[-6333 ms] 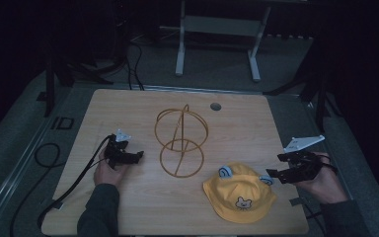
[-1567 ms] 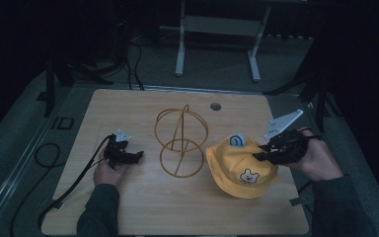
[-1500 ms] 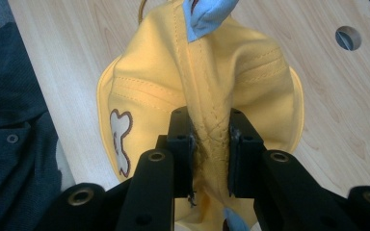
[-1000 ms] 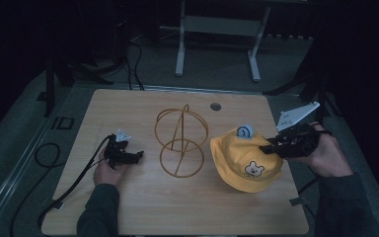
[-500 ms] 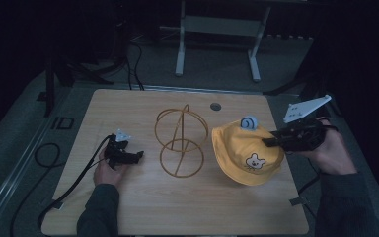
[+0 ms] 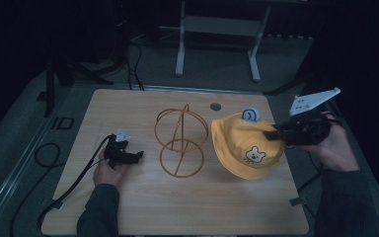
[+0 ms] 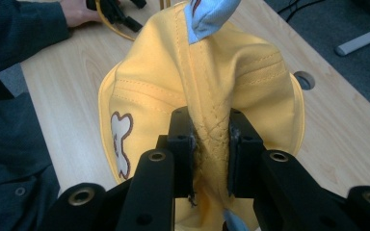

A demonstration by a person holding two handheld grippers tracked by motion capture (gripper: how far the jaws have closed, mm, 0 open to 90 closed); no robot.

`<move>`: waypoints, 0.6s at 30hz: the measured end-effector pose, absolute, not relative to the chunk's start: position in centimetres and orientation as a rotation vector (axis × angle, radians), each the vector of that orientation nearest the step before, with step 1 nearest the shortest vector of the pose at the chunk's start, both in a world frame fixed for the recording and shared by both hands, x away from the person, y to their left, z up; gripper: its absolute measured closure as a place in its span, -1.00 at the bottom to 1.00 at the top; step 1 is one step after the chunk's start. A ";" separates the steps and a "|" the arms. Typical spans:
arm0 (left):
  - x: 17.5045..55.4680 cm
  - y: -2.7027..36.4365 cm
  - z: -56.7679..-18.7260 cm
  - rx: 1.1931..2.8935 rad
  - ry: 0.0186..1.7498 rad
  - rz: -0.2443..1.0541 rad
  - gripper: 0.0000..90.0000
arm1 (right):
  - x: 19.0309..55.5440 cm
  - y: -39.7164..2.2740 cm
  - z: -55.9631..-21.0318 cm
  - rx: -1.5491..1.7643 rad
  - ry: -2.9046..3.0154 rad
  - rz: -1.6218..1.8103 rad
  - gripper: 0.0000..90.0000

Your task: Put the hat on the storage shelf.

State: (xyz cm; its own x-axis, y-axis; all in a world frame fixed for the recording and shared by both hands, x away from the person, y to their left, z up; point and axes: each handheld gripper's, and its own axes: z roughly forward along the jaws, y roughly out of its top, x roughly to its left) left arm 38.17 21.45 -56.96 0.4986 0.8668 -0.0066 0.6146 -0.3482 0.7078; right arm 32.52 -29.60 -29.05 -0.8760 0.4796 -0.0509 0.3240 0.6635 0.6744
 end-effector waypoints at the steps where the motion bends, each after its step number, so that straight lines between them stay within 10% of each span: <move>1: 38.2 21.5 -57.0 2.087 1.211 0.494 -0.71 | 32.5 -29.6 -29.0 0.651 2.654 1.014 0.68; 18: 38.2 21.5 -57.0 2.088 1.209 0.496 -0.71 | 33.0 -28.9 -27.6 0.635 2.619 1.062 0.68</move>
